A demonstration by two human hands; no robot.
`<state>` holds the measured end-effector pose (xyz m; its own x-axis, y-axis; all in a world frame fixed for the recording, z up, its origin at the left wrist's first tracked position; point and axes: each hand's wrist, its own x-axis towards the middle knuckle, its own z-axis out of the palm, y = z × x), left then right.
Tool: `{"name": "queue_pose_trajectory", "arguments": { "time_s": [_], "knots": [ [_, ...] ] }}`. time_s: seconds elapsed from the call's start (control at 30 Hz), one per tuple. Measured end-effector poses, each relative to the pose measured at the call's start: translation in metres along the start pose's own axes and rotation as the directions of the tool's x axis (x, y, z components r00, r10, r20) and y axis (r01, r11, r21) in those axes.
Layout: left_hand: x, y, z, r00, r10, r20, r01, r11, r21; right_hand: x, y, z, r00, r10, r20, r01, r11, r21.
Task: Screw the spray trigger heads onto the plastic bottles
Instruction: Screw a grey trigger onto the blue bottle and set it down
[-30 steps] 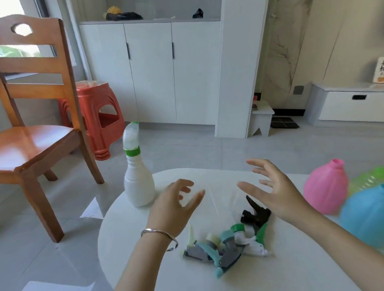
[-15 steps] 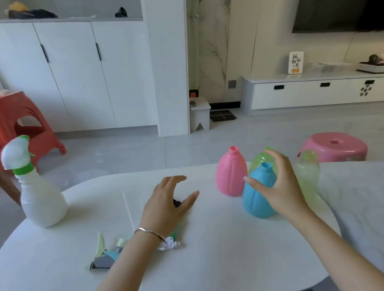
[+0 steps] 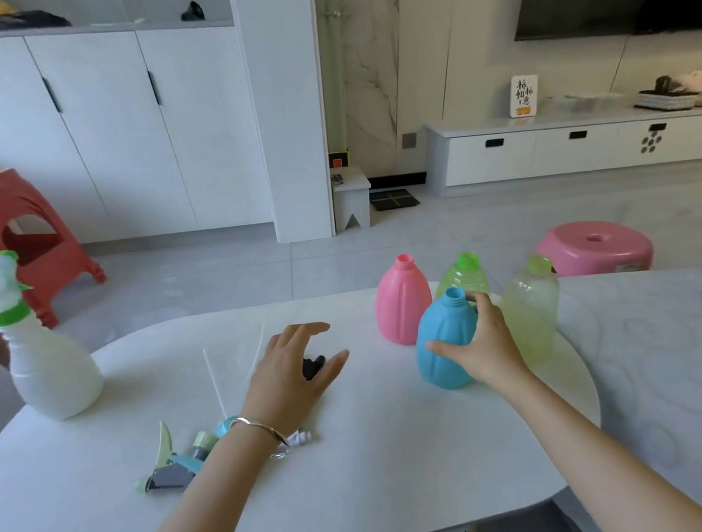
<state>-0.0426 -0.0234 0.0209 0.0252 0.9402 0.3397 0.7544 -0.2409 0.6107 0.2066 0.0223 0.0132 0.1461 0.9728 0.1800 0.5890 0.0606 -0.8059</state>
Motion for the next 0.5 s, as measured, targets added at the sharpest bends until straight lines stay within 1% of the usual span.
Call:
{"name": "queue_pose_trajectory", "arguments": {
  "time_s": [0.13, 0.2, 0.27, 0.33, 0.43, 0.5],
  "knots": [
    [-0.002, 0.002, 0.002, 1.0, 0.01, 0.023, -0.009, 1.0, -0.022, -0.008, -0.004, 0.005, 1.0, 0.007, 0.0, -0.007, 0.999, -0.036],
    [-0.006, 0.002, 0.005, 0.997, 0.021, 0.073, -0.018, 0.999, -0.045, -0.015, -0.009, 0.01, 1.0, 0.006, 0.023, -0.005, 0.999, -0.032],
    [-0.01, 0.001, 0.011, 0.982, 0.038, 0.185, -0.03, 0.999, -0.044, -0.024, -0.016, 0.017, 0.997, -0.002, 0.072, 0.003, 1.0, -0.024],
    [-0.013, -0.001, 0.018, 0.957, 0.042, 0.288, -0.042, 0.999, -0.007, -0.034, -0.024, 0.027, 0.99, 0.004, 0.142, -0.004, 1.0, 0.005],
    [-0.017, -0.005, 0.027, 0.935, 0.016, 0.354, -0.036, 0.998, 0.051, -0.046, -0.035, 0.039, 0.966, 0.002, 0.258, -0.028, 0.995, 0.096],
    [-0.019, -0.008, 0.032, 0.936, 0.006, 0.351, -0.03, 0.998, 0.061, -0.054, -0.04, 0.045, 0.957, -0.016, 0.288, -0.025, 0.99, 0.139]
  ]
}}
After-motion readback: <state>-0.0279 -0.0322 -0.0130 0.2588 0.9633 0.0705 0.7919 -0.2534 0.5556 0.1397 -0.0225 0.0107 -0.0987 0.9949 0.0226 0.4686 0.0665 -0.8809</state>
